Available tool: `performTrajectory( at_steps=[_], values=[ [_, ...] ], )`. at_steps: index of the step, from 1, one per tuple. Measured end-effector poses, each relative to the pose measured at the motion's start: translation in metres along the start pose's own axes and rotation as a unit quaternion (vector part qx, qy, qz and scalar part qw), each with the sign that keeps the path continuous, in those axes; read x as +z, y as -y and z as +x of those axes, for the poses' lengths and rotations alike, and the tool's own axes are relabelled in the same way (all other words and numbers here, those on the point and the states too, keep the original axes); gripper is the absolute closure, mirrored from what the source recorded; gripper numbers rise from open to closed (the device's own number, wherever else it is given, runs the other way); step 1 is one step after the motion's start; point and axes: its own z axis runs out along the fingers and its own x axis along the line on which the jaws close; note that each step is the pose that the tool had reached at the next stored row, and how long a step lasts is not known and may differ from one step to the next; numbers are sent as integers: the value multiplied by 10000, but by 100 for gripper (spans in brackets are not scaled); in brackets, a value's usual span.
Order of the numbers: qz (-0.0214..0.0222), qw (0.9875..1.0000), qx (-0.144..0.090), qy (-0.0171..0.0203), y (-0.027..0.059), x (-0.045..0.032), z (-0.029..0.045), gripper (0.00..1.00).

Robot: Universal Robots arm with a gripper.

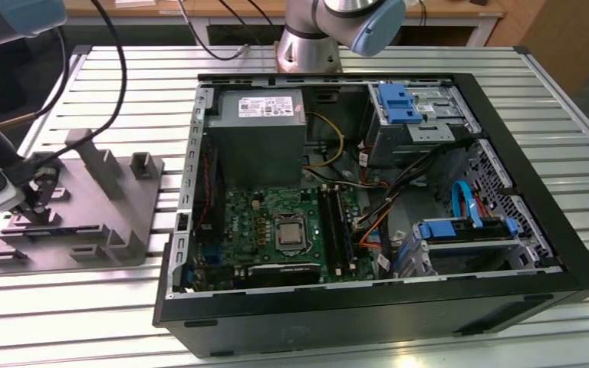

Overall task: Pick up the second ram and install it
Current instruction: 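Pick up the second ram and move it above second insertion slot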

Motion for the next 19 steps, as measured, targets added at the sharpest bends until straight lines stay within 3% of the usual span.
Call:
performTrajectory(
  at_steps=[9,19],
  values=[
    [-10,9991,-424,-3,0,0,0,90],
    [-22,9959,-902,-7,0,1,0,90]
  ],
)
